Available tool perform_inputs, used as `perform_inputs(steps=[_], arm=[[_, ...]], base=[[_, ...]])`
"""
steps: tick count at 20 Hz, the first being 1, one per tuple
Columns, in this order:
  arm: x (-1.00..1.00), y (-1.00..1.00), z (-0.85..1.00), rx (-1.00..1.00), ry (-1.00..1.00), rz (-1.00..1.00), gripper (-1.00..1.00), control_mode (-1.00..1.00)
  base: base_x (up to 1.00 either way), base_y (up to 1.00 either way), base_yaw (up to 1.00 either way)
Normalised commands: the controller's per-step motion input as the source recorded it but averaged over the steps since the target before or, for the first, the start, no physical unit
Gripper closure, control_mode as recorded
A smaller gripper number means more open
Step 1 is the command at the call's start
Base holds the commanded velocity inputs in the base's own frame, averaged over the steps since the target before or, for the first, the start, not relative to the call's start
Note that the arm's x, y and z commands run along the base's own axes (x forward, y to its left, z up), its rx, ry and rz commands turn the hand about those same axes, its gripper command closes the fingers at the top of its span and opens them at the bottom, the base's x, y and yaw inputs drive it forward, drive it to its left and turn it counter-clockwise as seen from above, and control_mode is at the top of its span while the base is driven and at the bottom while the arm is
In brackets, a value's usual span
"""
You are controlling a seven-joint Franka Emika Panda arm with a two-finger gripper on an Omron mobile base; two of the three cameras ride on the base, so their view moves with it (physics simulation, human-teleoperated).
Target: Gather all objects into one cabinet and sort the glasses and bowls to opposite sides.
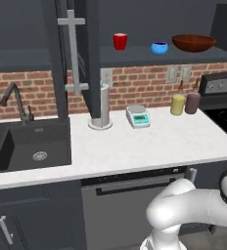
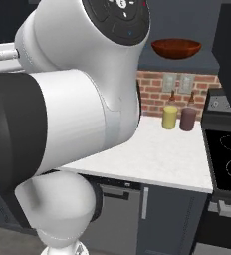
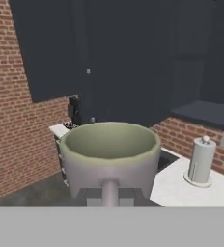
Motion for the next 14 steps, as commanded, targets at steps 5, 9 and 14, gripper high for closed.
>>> perform_inputs(steps=[5,9,14], arm=[[0.0,0.0,0.0,0.0,0.0,0.0,1.0,1.0],[0.0,0.0,0.0,0.0,0.0,0.0,1.0,1.0],[0.0,0.0,0.0,0.0,0.0,0.0,1.0,1.0]], base=[[1.0,-0.39,0.0],[0.95,-0.08,0.0],[1.0,0.0,0.0]])
